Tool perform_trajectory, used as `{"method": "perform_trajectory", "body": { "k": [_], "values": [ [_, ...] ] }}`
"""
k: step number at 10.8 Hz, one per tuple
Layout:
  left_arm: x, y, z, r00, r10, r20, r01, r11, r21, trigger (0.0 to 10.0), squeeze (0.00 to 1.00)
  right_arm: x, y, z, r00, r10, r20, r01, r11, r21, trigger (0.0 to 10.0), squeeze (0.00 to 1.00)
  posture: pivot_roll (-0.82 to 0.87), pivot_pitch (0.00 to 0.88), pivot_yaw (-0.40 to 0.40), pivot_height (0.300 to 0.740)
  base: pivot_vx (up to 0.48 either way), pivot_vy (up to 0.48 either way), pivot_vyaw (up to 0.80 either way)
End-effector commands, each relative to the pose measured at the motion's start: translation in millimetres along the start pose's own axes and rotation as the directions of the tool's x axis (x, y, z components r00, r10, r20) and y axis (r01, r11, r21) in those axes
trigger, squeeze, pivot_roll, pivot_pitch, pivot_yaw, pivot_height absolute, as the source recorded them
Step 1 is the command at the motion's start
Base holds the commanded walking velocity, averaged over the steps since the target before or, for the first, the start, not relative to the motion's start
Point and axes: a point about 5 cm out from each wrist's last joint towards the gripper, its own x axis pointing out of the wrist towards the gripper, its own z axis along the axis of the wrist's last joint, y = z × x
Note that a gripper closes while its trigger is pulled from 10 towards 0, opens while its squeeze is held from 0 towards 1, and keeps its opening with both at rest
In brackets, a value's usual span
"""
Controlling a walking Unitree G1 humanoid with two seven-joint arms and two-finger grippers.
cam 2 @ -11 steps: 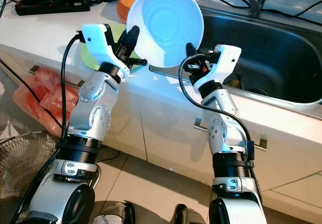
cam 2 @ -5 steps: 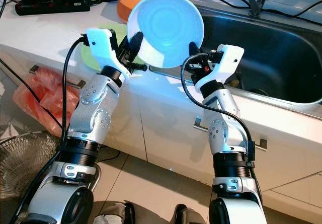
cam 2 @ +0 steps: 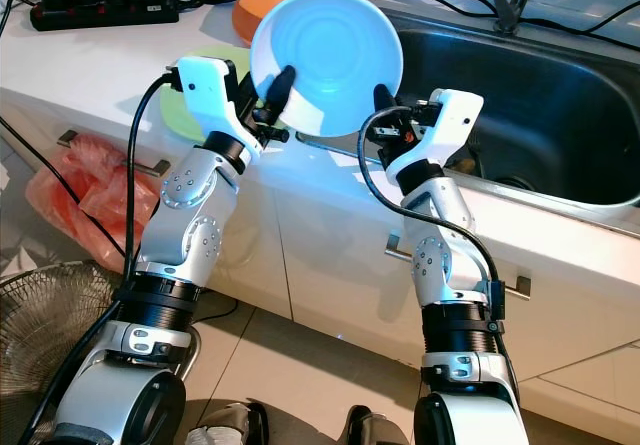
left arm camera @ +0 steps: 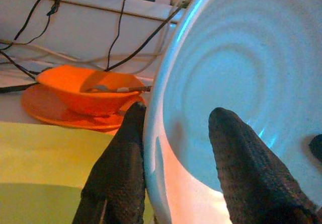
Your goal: Kitchen organization
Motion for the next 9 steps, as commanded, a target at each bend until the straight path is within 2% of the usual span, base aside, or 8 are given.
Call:
{"method": "perform_trajectory", "body": {
  "k": [1, 2, 3, 4, 7, 9],
  "values": [
    [3.3, -11.7, 8, 0.998, -0.057, 0.029, 0.056, 0.998, 0.024, 10.0, 1.0, 3.5, 1.9, 2, 1.0, -0.005, 0.005, 0.005, 1.0, -0.014, 0.0, 0.0, 0.03, 0.123, -0.022, 0.74, 0.0, 0.0, 0.0],
    [3.2, -11.5, 8, 0.998, -0.053, 0.03, 0.052, 0.998, 0.024, 10.0, 1.0, 4.1, 0.5, 4, 1.0, -0.016, 0.016, 0.016, 1.0, -0.008, 0.0, 0.0, 0.03, 0.124, -0.023, 0.74, 0.0, 0.0, 0.0],
    [3.3, -10.7, 8, 0.999, -0.041, 0.029, 0.04, 0.998, 0.045, 10.0, 0.62, 4.7, -1.9, 5, 0.999, -0.034, 0.024, 0.034, 0.999, -0.007, 0.0, 0.0, 0.03, 0.124, -0.023, 0.74, 0.0, 0.0, 0.0],
    [3.8, -8.9, 9, 0.999, -0.024, 0.037, 0.022, 0.999, 0.043, 10.0, 0.0, 4.9, -4.2, 7, 0.998, -0.049, 0.032, 0.049, 0.999, -0.001, 0.0, 0.0, 0.03, 0.123, -0.023, 0.74, 0.0, 0.0, 0.0],
    [3.7, -9.1, 9, 0.999, -0.031, 0.036, 0.03, 0.999, 0.036, 10.0, 0.0, 5.7, -17.0, 13, 0.988, -0.139, 0.061, 0.139, 0.99, -0.008, 0.0, 0.0, 0.03, 0.119, -0.022, 0.74, 0.0, 0.0, 0.0],
    [3.5, -8.9, 10, 0.999, -0.027, 0.041, 0.026, 0.999, 0.035, 10.0, 0.0, 5.4, -30.9, 20, 0.963, -0.249, 0.104, 0.25, 0.968, 0.003, 0.0, 0.0, 0.03, 0.117, -0.022, 0.74, 0.0, 0.0, 0.0]
  ]
}}
